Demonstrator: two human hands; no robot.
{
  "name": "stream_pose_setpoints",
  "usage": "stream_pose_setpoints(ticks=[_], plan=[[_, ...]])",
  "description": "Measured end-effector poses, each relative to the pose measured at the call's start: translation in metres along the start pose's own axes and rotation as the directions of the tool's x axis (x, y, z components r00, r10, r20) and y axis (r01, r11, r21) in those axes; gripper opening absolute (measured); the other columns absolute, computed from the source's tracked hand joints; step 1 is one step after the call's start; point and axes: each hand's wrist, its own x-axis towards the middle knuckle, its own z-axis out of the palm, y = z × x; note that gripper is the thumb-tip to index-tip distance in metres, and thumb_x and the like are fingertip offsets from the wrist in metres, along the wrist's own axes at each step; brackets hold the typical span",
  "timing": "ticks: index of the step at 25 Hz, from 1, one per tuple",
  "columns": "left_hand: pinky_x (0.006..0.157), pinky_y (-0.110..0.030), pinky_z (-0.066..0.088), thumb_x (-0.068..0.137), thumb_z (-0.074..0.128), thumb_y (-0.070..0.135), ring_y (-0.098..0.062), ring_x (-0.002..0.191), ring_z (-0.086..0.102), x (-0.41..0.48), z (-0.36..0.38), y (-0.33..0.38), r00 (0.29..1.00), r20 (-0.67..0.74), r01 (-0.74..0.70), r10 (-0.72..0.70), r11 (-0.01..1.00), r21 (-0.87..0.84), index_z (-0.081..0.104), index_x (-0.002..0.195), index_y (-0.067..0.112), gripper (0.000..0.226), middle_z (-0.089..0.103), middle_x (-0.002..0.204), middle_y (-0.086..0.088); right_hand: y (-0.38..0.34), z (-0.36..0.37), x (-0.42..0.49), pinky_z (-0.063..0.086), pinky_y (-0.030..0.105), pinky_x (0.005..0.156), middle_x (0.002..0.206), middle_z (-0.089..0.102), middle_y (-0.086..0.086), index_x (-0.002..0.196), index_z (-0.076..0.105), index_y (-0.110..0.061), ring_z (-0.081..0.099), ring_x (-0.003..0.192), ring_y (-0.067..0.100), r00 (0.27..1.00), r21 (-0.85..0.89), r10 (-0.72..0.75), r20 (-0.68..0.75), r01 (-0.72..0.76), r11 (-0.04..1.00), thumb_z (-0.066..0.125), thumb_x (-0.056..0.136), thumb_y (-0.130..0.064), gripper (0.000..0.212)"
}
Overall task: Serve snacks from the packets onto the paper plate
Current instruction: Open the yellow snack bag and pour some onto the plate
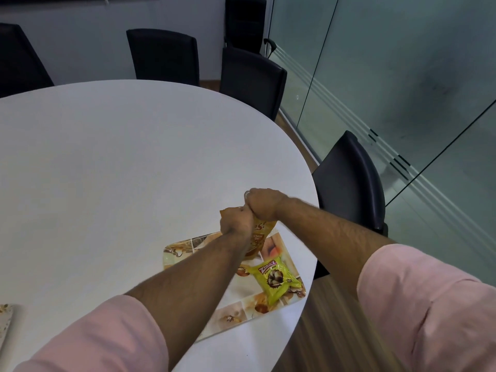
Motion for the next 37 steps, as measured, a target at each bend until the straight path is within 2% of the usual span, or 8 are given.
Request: stream_pose_setpoints(ticks=[9,12,15,18,22,26,30,37], plan=[[0.052,-0.025,0.04,0.089,0.056,0.039,-0.022,0.051,0.057,-0.04,-0.011,-0.029,0.965,0.102,-0.256,0.242,0.954,0.156,0.067,0.062,0.008,0.043,0.057,0.051,-0.002,0.014,-0.01,0.006,0.047,0.042,0.086,0.122,0.066,0.012,0.129,0.054,-0.01,0.067,0.103,0.033,0.982,-0.136,-0.017,-0.186,-0.009,0.991,0.044,0.101,-0.015,0.03],[0.063,-0.039,0.057,0.09,0.054,0.037,-0.026,0.054,0.065,-0.017,-0.025,-0.041,0.912,0.263,-0.327,0.314,0.945,0.005,0.072,0.063,0.01,0.042,0.068,0.055,-0.005,0.045,-0.006,-0.001,0.047,0.04,0.089,0.118,0.07,0.009,0.12,0.059,-0.013,0.064,0.101,0.029,0.989,0.373,0.081,-0.127,-0.028,0.928,0.039,0.105,-0.03,0.03],[0.066,-0.049,0.06,0.095,0.053,0.027,-0.023,0.052,0.064,0.012,-0.042,-0.08,0.876,0.356,-0.372,0.325,0.925,0.071,0.069,0.069,0.014,0.033,0.068,0.058,-0.003,0.08,0.024,-0.016,0.051,0.034,0.083,0.119,0.065,0.02,0.129,0.056,-0.004,0.061,0.101,0.028,0.964,0.77,0.254,-0.073,-0.108,0.629,0.039,0.107,-0.017,0.031],[0.066,-0.043,0.061,0.091,0.065,0.024,-0.027,0.079,0.072,0.035,-0.043,-0.112,0.918,0.344,-0.299,0.198,0.915,0.271,0.064,0.107,0.013,0.02,0.074,0.092,-0.008,0.101,0.089,-0.024,0.051,0.031,0.078,0.13,0.061,0.022,0.136,0.051,-0.007,0.058,0.101,0.024,0.953,0.693,0.262,0.152,-0.292,0.659,0.048,0.096,0.005,0.042],[0.089,-0.036,0.057,0.076,0.085,0.017,-0.029,0.121,0.058,0.056,-0.002,-0.12,0.836,0.527,-0.231,0.152,0.969,0.087,0.037,0.147,0.017,0.085,0.057,0.136,-0.008,0.067,0.157,-0.02,0.049,0.026,0.086,0.121,0.065,0.002,0.135,0.051,-0.016,0.063,0.115,0.024,0.938,0.693,0.167,0.304,-0.338,0.637,0.078,0.079,-0.005,0.063],[0.09,-0.046,0.061,0.07,0.088,0.02,-0.028,0.115,0.063,0.063,0.012,-0.129,0.875,0.447,-0.188,0.184,0.981,-0.034,0.044,0.144,0.021,0.087,0.063,0.131,-0.005,0.029,0.178,-0.006,0.056,0.038,0.098,0.115,0.073,0.003,0.127,0.061,-0.01,0.067,0.114,0.027,0.945,0.834,0.201,0.258,-0.323,0.447,0.095,0.058,-0.007,0.077],[0.095,-0.048,0.059,0.067,0.091,0.026,-0.026,0.111,0.068,0.058,-0.038,-0.129,0.884,0.376,-0.265,0.276,0.961,-0.083,0.053,0.134,0.025,0.077,0.069,0.122,0.0,-0.004,0.143,-0.007,0.053,0.043,0.104,0.12,0.069,0.006,0.133,0.056,-0.009,0.063,0.112,0.023,0.97,0.871,0.143,0.199,-0.242,0.428,0.095,0.06,-0.008,0.083],[0.091,-0.038,0.062,0.072,0.089,0.017,-0.022,0.115,0.069,0.019,-0.237,-0.176,0.881,0.324,-0.257,0.343,0.925,-0.281,0.053,0.135,0.02,0.072,0.071,0.124,-0.003,-0.172,0.068,-0.018,0.056,0.047,0.1,0.134,0.064,0.018,0.14,0.041,-0.019,0.065,0.123,0.032,0.974,0.979,-0.218,0.068,-0.023,0.203,0.088,0.073,-0.003,0.083]])
